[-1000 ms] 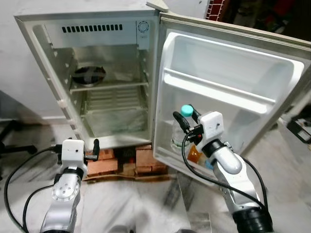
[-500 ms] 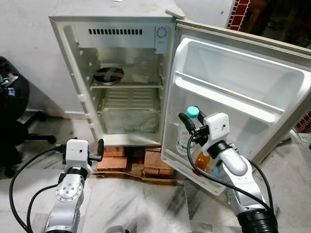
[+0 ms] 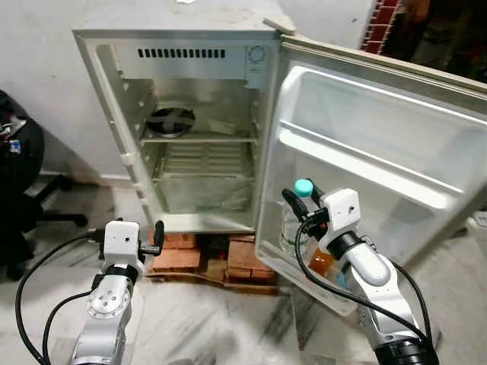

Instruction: Restocking fridge

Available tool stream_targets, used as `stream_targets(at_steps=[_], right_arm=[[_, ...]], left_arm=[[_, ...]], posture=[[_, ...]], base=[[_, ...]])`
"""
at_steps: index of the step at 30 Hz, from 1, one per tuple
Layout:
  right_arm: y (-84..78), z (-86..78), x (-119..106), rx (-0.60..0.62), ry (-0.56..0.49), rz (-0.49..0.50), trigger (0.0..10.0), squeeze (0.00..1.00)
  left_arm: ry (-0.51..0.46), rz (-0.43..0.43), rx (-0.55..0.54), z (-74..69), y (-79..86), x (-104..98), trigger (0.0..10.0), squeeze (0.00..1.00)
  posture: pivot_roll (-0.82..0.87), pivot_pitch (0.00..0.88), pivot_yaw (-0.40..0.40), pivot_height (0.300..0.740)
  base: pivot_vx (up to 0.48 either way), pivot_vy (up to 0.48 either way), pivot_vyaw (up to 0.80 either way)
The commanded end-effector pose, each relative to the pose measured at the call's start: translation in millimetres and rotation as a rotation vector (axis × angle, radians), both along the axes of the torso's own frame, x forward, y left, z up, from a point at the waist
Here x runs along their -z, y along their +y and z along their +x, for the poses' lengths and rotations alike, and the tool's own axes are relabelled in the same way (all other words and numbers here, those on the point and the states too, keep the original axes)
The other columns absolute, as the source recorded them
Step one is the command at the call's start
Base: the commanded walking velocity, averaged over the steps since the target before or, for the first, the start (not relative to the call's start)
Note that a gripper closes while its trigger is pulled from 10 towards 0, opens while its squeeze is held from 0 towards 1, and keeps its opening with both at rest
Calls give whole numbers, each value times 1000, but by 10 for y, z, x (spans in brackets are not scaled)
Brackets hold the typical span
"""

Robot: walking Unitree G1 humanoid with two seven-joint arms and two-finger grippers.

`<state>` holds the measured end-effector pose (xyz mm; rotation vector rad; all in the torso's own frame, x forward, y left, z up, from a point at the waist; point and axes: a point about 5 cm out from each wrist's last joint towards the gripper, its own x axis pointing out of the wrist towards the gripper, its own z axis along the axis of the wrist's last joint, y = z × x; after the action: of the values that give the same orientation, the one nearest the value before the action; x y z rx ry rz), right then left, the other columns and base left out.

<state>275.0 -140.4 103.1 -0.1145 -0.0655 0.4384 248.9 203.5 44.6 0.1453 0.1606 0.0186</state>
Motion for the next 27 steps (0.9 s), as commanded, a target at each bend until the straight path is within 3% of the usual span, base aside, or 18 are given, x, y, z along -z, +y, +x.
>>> stream_targets(at_steps=[1, 6, 15, 27], right_arm=[[18, 11, -73, -15, -38, 1, 10000, 0], [-1, -44, -16, -15, -20, 4, 10000, 0], [101, -123, 8, -92, 5, 59, 10000, 0], [67, -127, 5, -80, -1, 64, 10000, 0]], left_arm=[[-13, 9, 12, -2, 9, -36, 10000, 0], [-10, 9, 8, -28, 37, -29, 10000, 0], [-15, -7, 14, -42, -4, -33, 10000, 0], [-7, -6, 17, -52, -36, -20, 10000, 0]], posture=[[18, 0, -17, 740], [19, 0, -19, 740], [18, 0, -18, 740], [14, 0, -17, 731]], base=[[300, 255, 0], [296, 244, 0], [0, 0, 0], [0, 0, 0]])
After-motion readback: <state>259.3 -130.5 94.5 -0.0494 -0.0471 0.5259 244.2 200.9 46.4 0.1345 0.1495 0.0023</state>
